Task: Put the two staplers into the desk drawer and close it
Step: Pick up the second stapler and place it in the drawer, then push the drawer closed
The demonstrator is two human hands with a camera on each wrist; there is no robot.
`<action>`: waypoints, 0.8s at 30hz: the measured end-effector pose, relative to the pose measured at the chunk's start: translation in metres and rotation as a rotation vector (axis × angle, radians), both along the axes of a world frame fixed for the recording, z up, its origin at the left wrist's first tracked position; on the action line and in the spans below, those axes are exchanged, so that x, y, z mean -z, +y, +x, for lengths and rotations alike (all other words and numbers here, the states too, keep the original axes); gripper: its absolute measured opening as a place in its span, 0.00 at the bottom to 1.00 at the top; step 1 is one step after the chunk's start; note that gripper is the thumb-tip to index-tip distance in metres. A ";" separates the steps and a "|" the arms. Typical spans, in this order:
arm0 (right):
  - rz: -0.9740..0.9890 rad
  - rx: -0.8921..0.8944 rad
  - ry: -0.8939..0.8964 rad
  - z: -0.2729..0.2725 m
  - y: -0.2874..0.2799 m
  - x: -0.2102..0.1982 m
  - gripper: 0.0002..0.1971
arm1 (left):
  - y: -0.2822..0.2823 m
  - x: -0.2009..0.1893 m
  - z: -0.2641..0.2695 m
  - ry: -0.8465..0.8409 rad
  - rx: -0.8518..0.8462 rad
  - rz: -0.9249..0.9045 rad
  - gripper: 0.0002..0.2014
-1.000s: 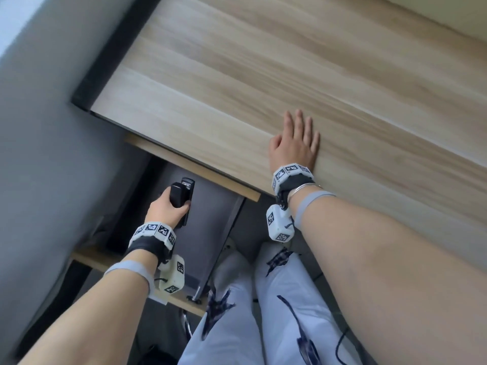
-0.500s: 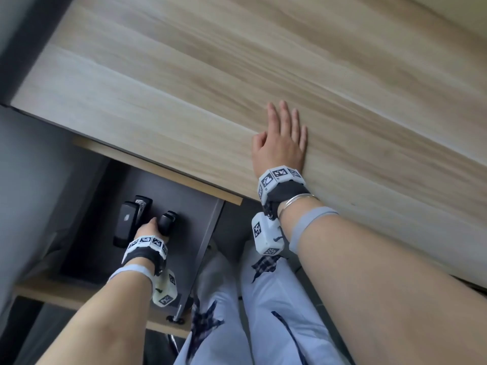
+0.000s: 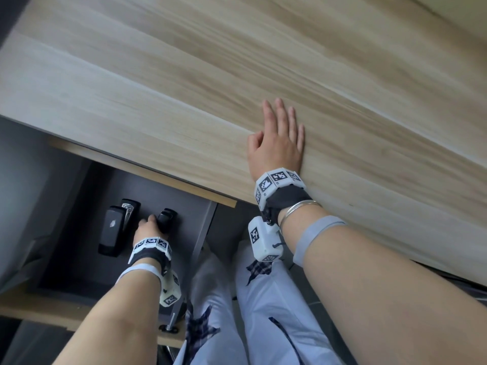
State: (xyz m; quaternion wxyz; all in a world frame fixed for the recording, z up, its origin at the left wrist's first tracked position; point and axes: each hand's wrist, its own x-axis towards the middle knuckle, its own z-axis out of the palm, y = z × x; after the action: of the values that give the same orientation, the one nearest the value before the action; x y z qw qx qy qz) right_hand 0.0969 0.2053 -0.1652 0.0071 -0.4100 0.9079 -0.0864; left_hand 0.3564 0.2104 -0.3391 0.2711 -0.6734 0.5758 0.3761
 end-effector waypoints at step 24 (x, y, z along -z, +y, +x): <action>-0.021 -0.029 -0.039 0.000 0.004 -0.007 0.31 | 0.057 -0.116 0.114 -0.301 -0.367 -0.089 0.21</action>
State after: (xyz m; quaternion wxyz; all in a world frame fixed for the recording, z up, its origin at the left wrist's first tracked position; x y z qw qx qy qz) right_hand 0.0969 0.2091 -0.1584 0.0218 -0.4214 0.9007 -0.1036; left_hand 0.4707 0.2679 -0.2228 0.2511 -0.8266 0.4126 0.2887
